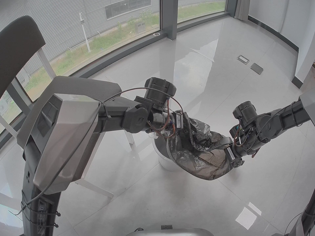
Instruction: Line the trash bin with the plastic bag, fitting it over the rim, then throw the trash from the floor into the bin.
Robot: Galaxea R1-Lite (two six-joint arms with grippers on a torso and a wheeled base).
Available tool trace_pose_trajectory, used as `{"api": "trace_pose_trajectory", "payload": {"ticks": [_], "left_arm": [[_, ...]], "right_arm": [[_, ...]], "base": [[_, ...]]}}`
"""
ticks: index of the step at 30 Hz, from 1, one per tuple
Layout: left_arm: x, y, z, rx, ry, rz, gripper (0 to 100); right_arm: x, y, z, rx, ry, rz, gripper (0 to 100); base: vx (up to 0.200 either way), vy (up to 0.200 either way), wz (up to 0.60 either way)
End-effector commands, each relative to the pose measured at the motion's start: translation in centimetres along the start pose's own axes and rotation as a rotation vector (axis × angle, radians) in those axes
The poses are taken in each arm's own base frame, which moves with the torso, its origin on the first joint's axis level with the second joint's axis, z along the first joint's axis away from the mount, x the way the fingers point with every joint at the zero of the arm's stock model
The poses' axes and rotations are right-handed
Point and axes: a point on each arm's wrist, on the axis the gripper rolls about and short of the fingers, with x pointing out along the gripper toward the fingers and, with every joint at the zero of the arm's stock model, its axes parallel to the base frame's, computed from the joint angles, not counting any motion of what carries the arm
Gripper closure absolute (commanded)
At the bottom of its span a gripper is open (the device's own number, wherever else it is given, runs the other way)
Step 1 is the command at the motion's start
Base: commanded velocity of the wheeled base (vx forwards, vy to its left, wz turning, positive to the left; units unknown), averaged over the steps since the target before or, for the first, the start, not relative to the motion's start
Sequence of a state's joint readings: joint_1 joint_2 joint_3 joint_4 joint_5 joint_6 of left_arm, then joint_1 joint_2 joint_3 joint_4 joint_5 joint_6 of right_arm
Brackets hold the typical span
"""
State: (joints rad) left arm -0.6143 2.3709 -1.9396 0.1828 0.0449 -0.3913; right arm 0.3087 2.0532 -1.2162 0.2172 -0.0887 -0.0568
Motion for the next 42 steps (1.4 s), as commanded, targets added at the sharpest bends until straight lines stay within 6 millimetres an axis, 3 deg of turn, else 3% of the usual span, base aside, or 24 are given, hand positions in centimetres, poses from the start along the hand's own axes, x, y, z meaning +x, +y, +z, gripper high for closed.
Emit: {"api": "trace_pose_trajectory", "payload": {"ticks": [1, 3, 7, 15, 25, 31, 36, 42], "left_arm": [[1.3, 2.3, 0.0, -0.034, 0.006, 0.047, 100], [1.1, 3.9, 0.8, -0.057, -0.009, 0.075, 100], [1.4, 5.3, 0.6, -0.070, 0.000, 0.119, 100], [3.2, 6.7, -0.4, -0.074, 0.025, 0.155, 100], [1.4, 6.6, 0.8, -0.058, 0.013, 0.157, 100], [1.7, 6.3, 0.0, -0.018, 0.055, 0.178, 100], [0.6, 5.3, -1.0, -0.051, 0.160, 0.233, 100], [1.8, 5.7, -1.5, -0.091, 0.167, 0.259, 100]], "right_arm": [[0.7, 0.1, 1.4, -0.006, -0.032, 0.012, 100], [0.8, 0.2, 3.8, -0.008, -0.102, 0.074, 100], [1.9, 0.2, 6.2, -0.004, -0.157, 0.075, 100], [5.0, 0.0, 7.7, 0.000, -0.138, 0.117, 100], [6.0, -1.2, 7.5, 0.018, -0.120, 0.102, 100], [6.1, -1.2, 7.4, 0.025, -0.112, 0.103, 100], [6.1, -1.2, 6.6, 0.024, -0.038, 0.107, 100], [6.6, -1.2, 6.9, 0.024, -0.047, 0.102, 100]], "base": [[0.000, 0.000, 0.00], [0.000, 0.000, 0.00], [0.000, 0.000, 0.00], [0.000, 0.000, 0.00], [0.000, 0.000, 0.00], [0.000, 0.000, 0.00], [0.000, 0.000, 0.00], [0.000, 0.000, 0.00]]}}
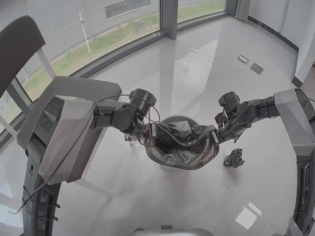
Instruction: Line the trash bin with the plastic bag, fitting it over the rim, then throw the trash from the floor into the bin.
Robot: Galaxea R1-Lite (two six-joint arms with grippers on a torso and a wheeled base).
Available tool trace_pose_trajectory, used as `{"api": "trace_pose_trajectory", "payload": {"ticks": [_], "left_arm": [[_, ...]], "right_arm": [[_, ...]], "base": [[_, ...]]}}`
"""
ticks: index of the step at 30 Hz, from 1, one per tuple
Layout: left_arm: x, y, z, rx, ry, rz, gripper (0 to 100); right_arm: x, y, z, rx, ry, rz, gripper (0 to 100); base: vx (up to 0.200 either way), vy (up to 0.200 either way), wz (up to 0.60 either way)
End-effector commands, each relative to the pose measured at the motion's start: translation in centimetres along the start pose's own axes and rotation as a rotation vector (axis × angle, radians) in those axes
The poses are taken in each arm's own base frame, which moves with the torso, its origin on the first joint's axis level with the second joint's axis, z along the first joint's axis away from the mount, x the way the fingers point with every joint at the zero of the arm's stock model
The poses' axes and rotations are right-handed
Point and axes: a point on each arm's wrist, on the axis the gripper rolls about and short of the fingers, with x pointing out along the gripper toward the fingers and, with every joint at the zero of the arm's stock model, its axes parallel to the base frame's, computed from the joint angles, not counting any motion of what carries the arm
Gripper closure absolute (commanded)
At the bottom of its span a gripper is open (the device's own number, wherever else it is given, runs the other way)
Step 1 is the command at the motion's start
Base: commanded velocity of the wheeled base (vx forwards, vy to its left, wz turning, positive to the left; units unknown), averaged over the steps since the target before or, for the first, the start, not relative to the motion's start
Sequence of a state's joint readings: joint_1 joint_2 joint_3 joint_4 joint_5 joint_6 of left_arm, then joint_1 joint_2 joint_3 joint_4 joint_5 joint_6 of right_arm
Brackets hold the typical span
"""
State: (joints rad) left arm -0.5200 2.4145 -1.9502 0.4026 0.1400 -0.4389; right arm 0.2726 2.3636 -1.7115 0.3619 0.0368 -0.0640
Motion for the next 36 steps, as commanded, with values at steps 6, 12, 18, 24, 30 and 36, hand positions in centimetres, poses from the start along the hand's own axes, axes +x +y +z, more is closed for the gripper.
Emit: {"api": "trace_pose_trajectory", "payload": {"ticks": [6, 12, 18, 24, 30, 36], "left_arm": [[3.1, 0.3, -1.0, -0.001, 0.037, 0.037, 100], [5.3, 1.0, -2.2, -0.026, 0.079, 0.070, 100], [4.8, 2.9, -2.0, -0.136, 0.133, 0.135, 100], [3.5, 3.6, -1.8, -0.199, 0.182, 0.174, 100], [3.4, 2.2, -2.4, -0.201, 0.189, 0.151, 100], [4.1, 1.4, -3.5, -0.178, 0.213, 0.151, 100]], "right_arm": [[1.0, -1.1, 0.7, 0.012, -0.018, -0.016, 100], [2.1, -1.7, 1.3, 0.026, -0.038, -0.023, 100], [1.5, -1.8, 2.3, 0.040, -0.084, -0.030, 0], [-0.3, -1.7, 3.2, 0.060, -0.133, -0.033, 0], [-1.6, -1.3, 3.6, 0.051, -0.151, -0.028, 0], [-2.3, -1.2, 3.5, 0.051, -0.154, -0.028, 0]], "base": [[0.000, 0.000, 0.00], [0.000, 0.000, 0.00], [0.000, 0.000, 0.00], [0.000, 0.000, 0.00], [0.000, 0.000, 0.00], [0.000, 0.000, 0.00]]}}
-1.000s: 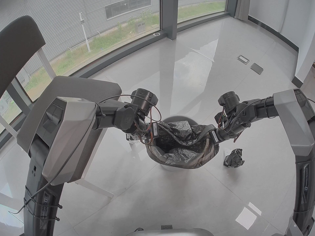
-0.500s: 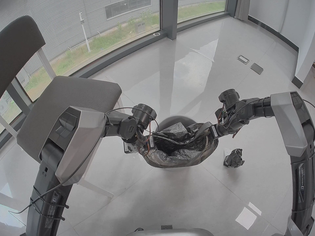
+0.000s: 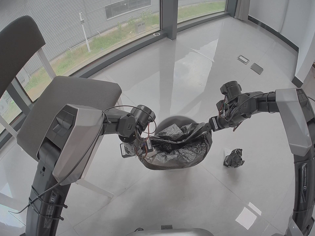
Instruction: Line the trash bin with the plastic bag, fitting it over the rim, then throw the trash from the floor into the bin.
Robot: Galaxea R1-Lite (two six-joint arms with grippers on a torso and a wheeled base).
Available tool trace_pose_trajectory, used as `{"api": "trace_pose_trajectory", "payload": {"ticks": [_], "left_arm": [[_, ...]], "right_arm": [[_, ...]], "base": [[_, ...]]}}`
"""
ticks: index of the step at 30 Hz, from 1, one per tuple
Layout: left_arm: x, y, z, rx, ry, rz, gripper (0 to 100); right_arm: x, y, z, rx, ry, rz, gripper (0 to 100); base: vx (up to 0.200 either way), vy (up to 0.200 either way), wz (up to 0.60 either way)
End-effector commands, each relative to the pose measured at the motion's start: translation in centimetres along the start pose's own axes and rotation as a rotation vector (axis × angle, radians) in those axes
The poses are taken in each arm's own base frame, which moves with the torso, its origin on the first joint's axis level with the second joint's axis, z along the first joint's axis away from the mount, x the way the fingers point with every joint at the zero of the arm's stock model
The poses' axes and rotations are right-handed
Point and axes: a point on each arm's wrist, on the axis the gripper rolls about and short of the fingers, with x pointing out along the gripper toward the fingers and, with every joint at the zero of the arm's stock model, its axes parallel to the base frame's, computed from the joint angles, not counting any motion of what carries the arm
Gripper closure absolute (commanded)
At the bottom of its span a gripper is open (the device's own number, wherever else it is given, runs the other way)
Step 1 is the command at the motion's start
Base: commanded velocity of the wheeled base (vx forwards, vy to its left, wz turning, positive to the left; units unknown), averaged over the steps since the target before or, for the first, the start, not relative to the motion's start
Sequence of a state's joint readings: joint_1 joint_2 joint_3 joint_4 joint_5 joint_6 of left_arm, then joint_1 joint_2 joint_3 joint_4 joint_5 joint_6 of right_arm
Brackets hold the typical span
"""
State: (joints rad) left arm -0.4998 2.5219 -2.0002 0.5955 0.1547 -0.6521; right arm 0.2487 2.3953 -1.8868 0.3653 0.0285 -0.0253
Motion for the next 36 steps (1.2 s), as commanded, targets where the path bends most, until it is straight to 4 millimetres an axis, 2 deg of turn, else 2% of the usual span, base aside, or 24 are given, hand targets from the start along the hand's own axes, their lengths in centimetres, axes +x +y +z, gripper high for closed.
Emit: {"api": "trace_pose_trajectory", "payload": {"ticks": [1, 6, 7, 12, 15, 17, 23, 29, 36], "left_arm": [[0.4, -0.5, -0.6, 0.015, 0.011, 0.001, 100], [0.6, -0.6, -0.8, 0.022, 0.015, 0.011, 100], [0.9, -0.5, -0.9, 0.023, 0.020, 0.016, 0], [1.6, 0.1, -1.7, 0.039, 0.091, 0.060, 0], [3.5, 0.8, -3.2, 0.063, 0.188, 0.132, 0], [3.8, 1.0, -3.6, 0.085, 0.217, 0.149, 0], [2.3, 0.8, -2.9, 0.105, 0.213, 0.102, 0], [0.4, 0.2, -2.3, 0.198, 0.201, 0.014, 0], [-3.2, -0.5, -1.4, 0.263, 0.152, -0.061, 0]], "right_arm": [[-1.1, 0.1, 0.3, -0.002, -0.016, 0.001, 0], [-2.1, 0.1, 0.2, -0.010, -0.020, 0.006, 0], [-2.3, 0.1, 0.2, -0.010, -0.021, 0.007, 0], [-2.8, 0.1, 0.3, -0.011, -0.026, 0.007, 0], [-3.3, 0.1, 0.5, -0.011, -0.038, 0.009, 0], [-3.5, 0.1, 0.5, -0.011, -0.038, 0.009, 0], [-3.9, 0.2, 0.3, -0.012, -0.032, 0.010, 0], [-4.5, 0.6, -0.1, -0.017, -0.021, 0.015, 0], [-6.2, 0.5, -0.6, -0.018, -0.018, 0.014, 0]], "base": [[0.000, 0.000, 0.00], [0.000, 0.000, 0.00], [0.000, 0.000, 0.00], [0.000, 0.000, 0.00], [0.000, 0.000, 0.00], [0.000, 0.000, 0.00], [0.000, 0.000, 0.00], [0.000, 0.000, 0.00], [0.000, 0.000, 0.00]]}}
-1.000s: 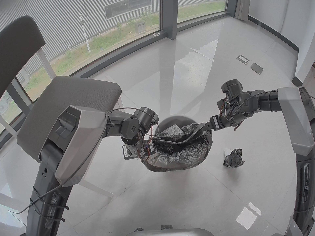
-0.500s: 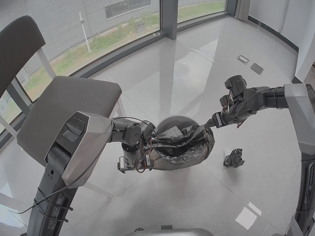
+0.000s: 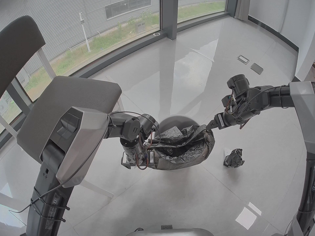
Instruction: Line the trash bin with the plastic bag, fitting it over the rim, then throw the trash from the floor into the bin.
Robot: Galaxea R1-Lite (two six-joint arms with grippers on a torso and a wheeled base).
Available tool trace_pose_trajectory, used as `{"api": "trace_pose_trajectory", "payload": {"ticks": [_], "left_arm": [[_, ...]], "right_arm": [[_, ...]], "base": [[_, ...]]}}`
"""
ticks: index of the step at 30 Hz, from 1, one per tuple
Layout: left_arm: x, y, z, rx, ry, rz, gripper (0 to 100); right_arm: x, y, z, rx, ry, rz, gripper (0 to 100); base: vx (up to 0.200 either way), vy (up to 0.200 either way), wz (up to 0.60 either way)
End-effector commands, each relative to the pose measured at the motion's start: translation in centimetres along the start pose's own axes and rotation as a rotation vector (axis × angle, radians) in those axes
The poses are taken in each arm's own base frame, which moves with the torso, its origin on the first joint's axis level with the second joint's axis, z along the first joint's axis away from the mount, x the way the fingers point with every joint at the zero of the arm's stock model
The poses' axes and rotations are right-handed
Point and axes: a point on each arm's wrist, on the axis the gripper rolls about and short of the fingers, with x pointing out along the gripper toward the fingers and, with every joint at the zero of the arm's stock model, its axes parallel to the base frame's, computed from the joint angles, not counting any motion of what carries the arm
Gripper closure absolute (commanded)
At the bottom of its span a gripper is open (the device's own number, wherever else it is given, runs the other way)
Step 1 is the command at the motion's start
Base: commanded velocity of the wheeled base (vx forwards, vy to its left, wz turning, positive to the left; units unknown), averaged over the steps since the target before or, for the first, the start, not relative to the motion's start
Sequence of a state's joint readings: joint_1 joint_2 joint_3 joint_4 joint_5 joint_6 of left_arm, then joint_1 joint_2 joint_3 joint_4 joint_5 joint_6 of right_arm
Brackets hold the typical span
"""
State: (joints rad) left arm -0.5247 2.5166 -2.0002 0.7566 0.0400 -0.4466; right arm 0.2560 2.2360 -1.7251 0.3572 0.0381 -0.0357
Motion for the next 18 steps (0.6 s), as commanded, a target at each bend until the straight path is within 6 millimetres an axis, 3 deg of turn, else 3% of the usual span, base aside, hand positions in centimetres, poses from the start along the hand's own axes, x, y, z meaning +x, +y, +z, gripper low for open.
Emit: {"api": "trace_pose_trajectory", "payload": {"ticks": [1, 4, 9, 11, 12, 16, 18], "left_arm": [[-3.7, -0.4, 0.3, 0.046, -0.066, -0.035, 0], [-6.2, -0.5, 0.4, 0.084, -0.111, -0.056, 0], [-14.3, 0.8, -0.2, 0.149, -0.217, -0.079, 0], [-16.1, 1.2, -0.7, 0.152, -0.227, -0.080, 0], [-19.4, 2.3, -1.7, 0.155, -0.243, -0.079, 0], [-26.5, 5.3, -5.1, 0.195, -0.274, -0.074, 0], [-30.2, 7.2, -7.7, 0.229, -0.286, -0.064, 0]], "right_arm": [[-2.0, 0.1, -0.1, -0.002, -0.014, 0.000, 0], [-2.9, 0.1, -0.2, -0.008, -0.018, 0.000, 0], [-5.6, 0.3, -1.1, -0.030, -0.020, -0.001, 0], [-6.1, 0.3, -1.3, -0.033, -0.018, -0.001, 0], [-7.2, 0.3, -1.7, -0.040, -0.020, -0.001, 0], [-9.6, 0.5, -3.2, -0.052, -0.011, 0.000, 0], [-10.7, 0.6, -4.1, -0.064, -0.004, 0.000, 0]], "base": [[0.000, 0.000, 0.00], [0.000, 0.000, 0.00], [0.000, 0.000, 0.00], [0.000, 0.000, 0.00], [0.000, 0.000, 0.00], [0.000, 0.000, 0.00], [0.000, 0.000, 0.00]]}}
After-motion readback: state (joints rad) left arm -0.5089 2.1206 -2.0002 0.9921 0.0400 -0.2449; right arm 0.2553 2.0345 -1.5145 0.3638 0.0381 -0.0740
